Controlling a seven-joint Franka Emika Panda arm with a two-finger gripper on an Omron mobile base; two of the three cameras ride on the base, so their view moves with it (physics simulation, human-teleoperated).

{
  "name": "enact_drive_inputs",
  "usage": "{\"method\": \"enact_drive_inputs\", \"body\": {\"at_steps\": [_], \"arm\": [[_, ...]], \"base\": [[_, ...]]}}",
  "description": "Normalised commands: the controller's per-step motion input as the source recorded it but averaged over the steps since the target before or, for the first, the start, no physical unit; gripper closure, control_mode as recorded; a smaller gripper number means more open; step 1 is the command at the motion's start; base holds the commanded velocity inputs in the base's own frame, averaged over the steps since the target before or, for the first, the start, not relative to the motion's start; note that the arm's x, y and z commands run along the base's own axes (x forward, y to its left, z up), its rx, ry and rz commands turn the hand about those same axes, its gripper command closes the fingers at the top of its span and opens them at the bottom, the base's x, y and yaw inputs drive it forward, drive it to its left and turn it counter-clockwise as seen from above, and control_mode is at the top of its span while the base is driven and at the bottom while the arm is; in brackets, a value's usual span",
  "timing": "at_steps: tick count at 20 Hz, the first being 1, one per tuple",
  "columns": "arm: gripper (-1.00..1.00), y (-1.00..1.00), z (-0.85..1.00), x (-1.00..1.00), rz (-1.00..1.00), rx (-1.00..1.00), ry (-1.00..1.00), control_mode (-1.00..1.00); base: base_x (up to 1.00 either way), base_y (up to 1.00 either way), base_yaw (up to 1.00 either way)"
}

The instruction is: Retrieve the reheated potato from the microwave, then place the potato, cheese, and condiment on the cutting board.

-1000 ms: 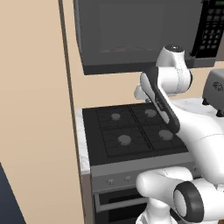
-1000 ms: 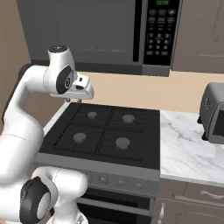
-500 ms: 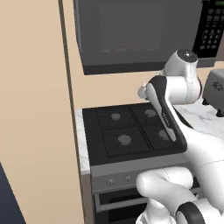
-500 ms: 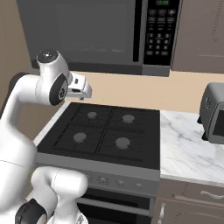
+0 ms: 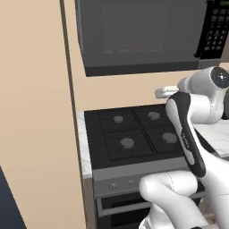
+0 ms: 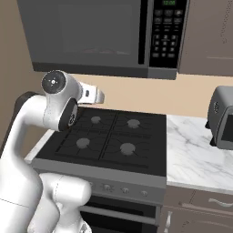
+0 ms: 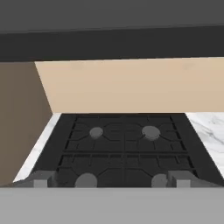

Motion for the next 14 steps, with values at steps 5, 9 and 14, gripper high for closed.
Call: {"method": "enact_drive_inputs", "body": {"at_steps": [5,9,14], "arm": [[-1.00,-0.46,0.51,-0.03,0.00,0.08,0.00,-1.00],[-1.00,-0.48,0.52,-0.06,-0.02,0.07,0.07,-1.00],[-1.00,-0.47,0.50,0.00,-0.03,0.02,0.11,-1.00]], "base": [[0.00,0.00,0.00],[0.00,0.00,0.00],[0.00,0.00,0.00]]}}
